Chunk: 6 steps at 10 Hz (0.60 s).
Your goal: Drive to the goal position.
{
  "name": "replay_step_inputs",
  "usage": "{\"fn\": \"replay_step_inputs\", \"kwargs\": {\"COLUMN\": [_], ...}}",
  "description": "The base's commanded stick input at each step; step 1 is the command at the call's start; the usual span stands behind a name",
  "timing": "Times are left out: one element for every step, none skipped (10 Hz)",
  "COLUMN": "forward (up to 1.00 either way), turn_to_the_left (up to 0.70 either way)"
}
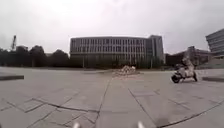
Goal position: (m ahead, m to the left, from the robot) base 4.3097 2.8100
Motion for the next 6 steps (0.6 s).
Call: {"fn": "replay_step_inputs", "kwargs": {"forward": [0.50, 0.50, 0.50, 0.50, 0.50, 0.50], "turn_to_the_left": [0.20, 0.22, 0.22, 0.22, 0.22, 0.22]}}
